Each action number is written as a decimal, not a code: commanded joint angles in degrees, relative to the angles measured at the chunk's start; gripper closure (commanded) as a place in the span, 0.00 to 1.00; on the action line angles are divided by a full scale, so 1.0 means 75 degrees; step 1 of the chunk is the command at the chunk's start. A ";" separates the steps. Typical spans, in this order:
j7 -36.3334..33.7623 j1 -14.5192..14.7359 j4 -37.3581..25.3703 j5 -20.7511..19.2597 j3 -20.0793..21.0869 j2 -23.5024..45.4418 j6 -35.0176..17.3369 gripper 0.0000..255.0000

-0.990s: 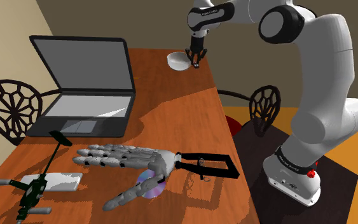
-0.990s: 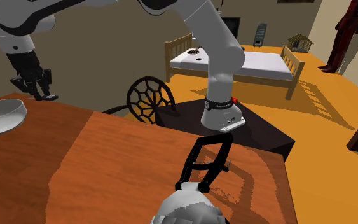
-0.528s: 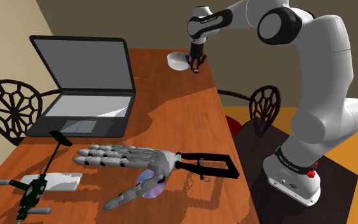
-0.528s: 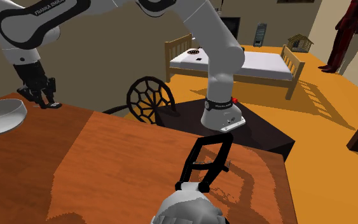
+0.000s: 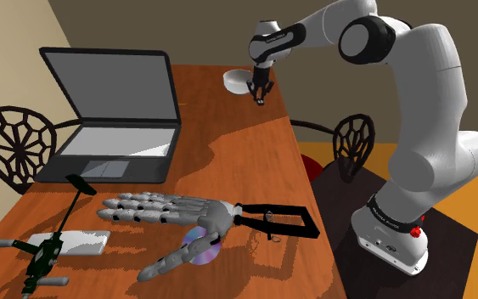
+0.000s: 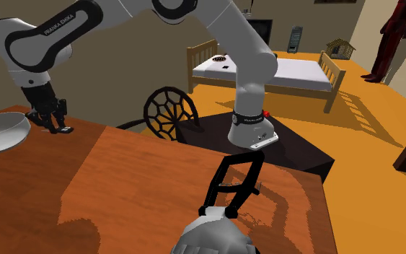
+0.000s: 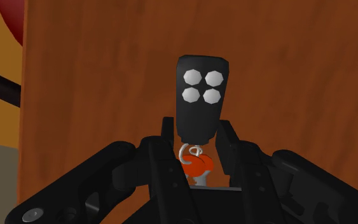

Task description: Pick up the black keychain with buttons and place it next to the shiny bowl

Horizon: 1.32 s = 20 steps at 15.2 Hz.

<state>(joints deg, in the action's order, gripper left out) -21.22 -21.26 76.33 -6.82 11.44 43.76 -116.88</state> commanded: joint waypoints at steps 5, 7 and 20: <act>-0.0009 0.0009 0.0134 -0.0049 -0.0042 0.0311 -0.0444 1.00; -0.0009 0.0009 0.0134 -0.0049 -0.0042 0.0310 -0.0445 1.00; 0.0003 -0.0001 0.0075 -0.0029 -0.0026 0.0189 -0.0265 0.00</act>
<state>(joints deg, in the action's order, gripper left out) -21.18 -21.26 76.97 -7.11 11.17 45.71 -119.47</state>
